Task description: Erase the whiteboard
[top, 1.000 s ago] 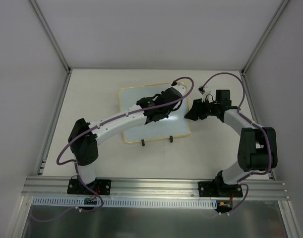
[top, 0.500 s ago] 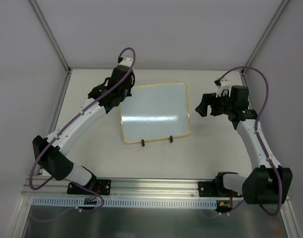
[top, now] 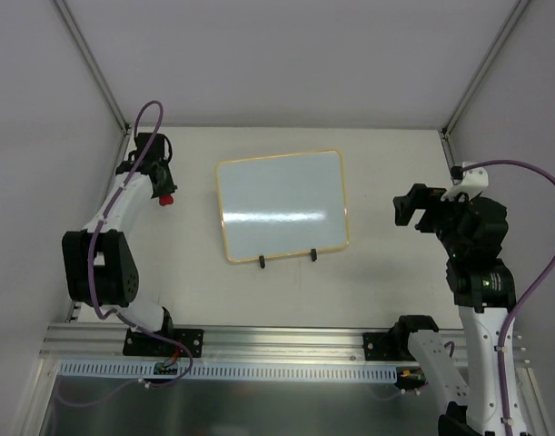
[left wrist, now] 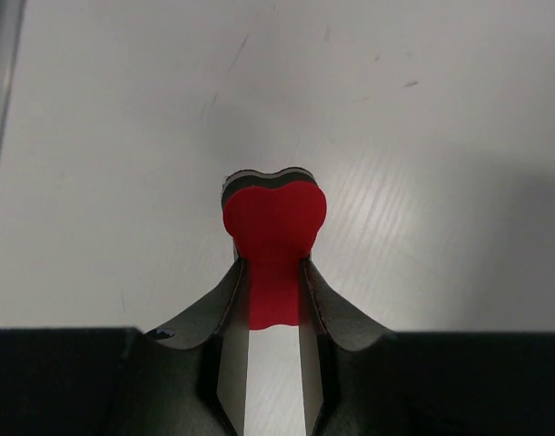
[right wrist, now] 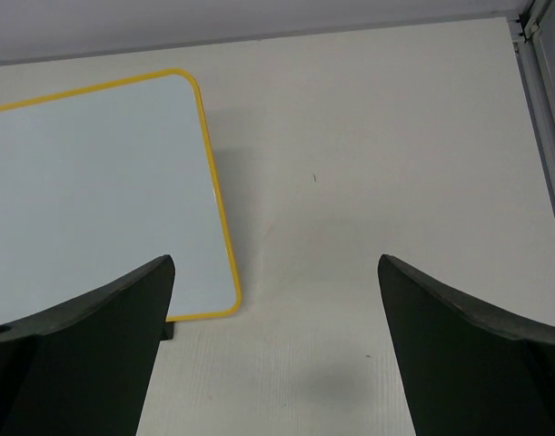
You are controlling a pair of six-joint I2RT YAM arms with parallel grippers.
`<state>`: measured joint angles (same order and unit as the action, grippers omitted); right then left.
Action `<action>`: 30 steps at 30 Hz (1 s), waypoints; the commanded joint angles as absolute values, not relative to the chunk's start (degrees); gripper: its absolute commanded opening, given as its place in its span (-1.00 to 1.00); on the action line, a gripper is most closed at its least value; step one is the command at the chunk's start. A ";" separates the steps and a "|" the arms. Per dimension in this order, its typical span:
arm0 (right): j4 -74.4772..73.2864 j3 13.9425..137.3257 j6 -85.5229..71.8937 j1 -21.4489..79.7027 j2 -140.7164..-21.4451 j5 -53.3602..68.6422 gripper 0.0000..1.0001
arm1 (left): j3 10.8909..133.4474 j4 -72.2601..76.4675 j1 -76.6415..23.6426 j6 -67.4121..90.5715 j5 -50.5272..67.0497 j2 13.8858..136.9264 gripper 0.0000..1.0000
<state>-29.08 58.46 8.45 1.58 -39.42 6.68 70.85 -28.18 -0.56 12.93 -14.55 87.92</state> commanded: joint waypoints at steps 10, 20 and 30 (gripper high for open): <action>-35.68 54.40 8.43 1.32 -30.32 4.22 0.98 | 75.76 -27.69 6.15 15.29 -4.05 105.99 -0.37; -37.44 58.26 9.32 1.32 -29.27 -2.26 0.98 | 72.25 -27.68 6.50 17.05 -4.48 95.82 0.72; -37.53 70.47 15.64 4.30 -31.02 -11.68 0.98 | 78.21 -32.96 6.42 11.69 1.67 63.24 0.98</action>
<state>-39.13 65.56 12.03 2.48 -30.13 -5.78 73.65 -31.03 6.11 14.37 -2.33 72.58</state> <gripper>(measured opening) 0.990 0.986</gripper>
